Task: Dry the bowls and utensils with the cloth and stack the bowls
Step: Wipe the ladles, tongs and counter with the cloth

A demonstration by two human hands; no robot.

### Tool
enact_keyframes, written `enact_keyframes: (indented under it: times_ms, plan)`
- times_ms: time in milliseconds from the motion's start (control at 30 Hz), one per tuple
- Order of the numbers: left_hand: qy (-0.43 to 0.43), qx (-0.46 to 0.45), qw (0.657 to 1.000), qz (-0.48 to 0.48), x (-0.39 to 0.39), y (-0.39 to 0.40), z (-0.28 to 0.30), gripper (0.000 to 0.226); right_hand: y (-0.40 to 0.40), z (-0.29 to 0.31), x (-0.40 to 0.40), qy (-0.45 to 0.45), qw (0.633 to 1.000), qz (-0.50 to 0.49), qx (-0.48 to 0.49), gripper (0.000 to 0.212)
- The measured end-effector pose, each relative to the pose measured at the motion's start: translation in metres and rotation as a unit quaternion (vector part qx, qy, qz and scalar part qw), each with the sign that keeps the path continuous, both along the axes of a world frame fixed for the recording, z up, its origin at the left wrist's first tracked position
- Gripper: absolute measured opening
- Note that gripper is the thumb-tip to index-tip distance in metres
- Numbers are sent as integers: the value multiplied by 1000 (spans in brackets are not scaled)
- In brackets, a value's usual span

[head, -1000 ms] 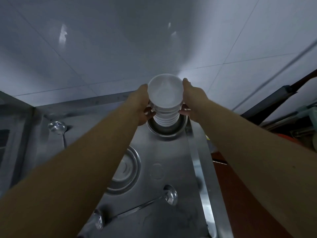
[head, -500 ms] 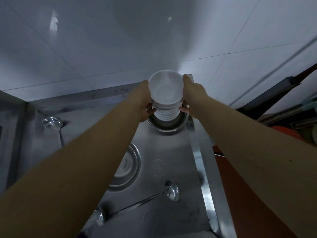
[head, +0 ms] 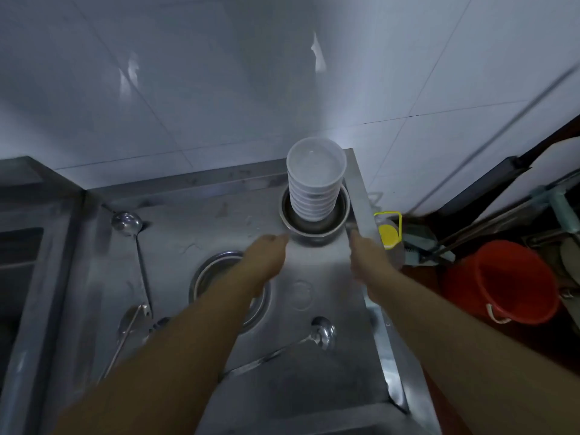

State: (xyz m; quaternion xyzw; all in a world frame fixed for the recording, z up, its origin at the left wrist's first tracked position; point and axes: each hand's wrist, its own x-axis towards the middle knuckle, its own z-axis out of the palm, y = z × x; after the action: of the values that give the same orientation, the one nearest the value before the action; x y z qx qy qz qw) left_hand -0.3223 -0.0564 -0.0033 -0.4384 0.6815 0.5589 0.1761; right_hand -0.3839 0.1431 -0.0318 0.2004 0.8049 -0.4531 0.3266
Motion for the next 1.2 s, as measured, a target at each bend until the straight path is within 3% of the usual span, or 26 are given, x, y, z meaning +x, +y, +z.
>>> enact_keyframes:
  times_ms: [133, 333, 533, 900, 1200]
  plan:
    - [-17, -134, 969, -207, 76, 18, -5, 38, 5, -3, 68, -8, 990, 133, 53, 57]
    - [-46, -182, 949, -255, 179, 46, -13, 36, 21, -2, 161, 44, 939, 326, 101, 42]
    - [-85, -250, 918, -295, 263, 70, -8, 47, 46, 6, 229, 94, 890, 424, 142, 58]
    - [-128, -266, 912, -285, 358, 39, -13, 44, 42, 3, 287, 101, 859, 476, 157, 53]
    - [-119, -282, 908, -287, 408, -71, -35, 36, -63, -21, 341, 83, 851, 503, 128, 50]
